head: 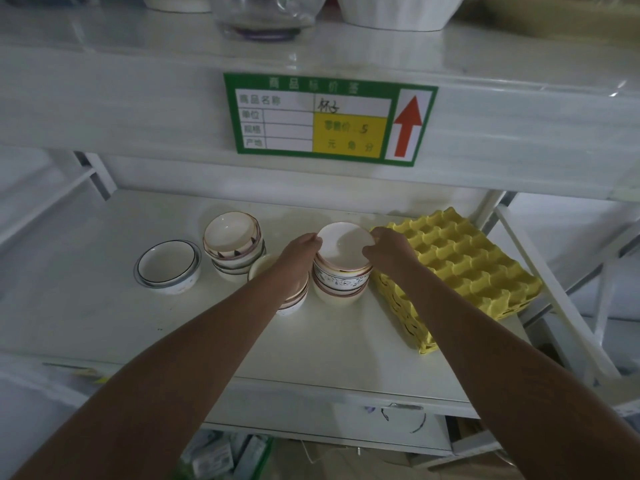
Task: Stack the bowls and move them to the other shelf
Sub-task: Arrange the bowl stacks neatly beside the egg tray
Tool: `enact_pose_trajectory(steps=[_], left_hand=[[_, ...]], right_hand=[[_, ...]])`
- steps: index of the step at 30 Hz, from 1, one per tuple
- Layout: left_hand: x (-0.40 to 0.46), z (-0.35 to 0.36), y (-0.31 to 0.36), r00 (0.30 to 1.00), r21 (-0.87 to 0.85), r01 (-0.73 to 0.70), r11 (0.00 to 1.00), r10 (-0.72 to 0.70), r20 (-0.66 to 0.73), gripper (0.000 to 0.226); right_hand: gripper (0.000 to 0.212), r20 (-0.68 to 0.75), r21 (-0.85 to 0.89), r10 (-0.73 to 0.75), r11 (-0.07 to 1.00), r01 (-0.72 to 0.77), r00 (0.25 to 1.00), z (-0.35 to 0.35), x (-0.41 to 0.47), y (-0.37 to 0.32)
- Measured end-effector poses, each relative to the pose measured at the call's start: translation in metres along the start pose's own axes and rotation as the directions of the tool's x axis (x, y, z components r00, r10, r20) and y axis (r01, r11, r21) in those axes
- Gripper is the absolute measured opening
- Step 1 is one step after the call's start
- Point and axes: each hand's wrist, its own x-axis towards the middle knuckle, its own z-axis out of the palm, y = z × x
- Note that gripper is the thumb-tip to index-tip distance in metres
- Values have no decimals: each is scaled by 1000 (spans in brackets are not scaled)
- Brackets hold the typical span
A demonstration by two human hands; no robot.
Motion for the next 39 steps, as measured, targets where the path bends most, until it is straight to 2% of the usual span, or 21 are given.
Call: enact_pose_trajectory(steps=[3,7,17,24,26,29,30,31,33,34,35,36,37,39], left_hand=[[-1,-2,-2,999,-38,-12,999,13,36,24],[-2,-1,-2,999,-80,-28,996,32,44,16],[-3,0,-4,998,-101,-61,993,63,21,18],[-5,0,-4,996,-98,-90,991,89,-9,15],[-5,-1,-4,996,-56,-91,994,92,3,23],[-7,-4,-5,988,-19,-133,991,134,74,53],[-9,-6,-4,983,16,-151,988,148,110,55],[-11,-9,-2,976,80,-171,982,158,149,54],[-12,-14,1,960,242,-240,940,192,205,61],[-13,-17,1,953,315,-268,911,203,226,70],[-12,-18,0,951,375,-275,885,194,242,77],[-13,-19,0,952,413,-272,869,179,249,82],[-13,-19,-3,955,437,-264,860,170,243,85],[-11,-17,-8,957,444,-267,856,179,230,86]], right_hand=[[53,-14,80,-1,997,3,1000,-1,-2,1],[55,-6,157,1,988,0,1000,-3,-1,3],[48,105,52,-3,999,-2,994,-10,11,-1],[48,112,67,9,998,-17,994,-6,12,-2],[43,89,82,17,996,-24,996,-6,9,-1],[37,9,58,-20,998,19,1000,-2,7,11],[39,-12,107,-21,994,22,1000,1,3,15],[45,-14,269,20,963,-15,1000,6,-4,20],[67,18,586,79,807,-75,997,20,-22,36],[82,34,666,22,745,-39,999,32,-28,47],[95,56,708,-36,706,-14,998,44,-35,58],[105,66,687,-75,726,9,995,55,-41,65],[107,69,667,-132,743,53,989,66,-44,72],[95,37,611,-227,776,158,973,76,-47,73]])
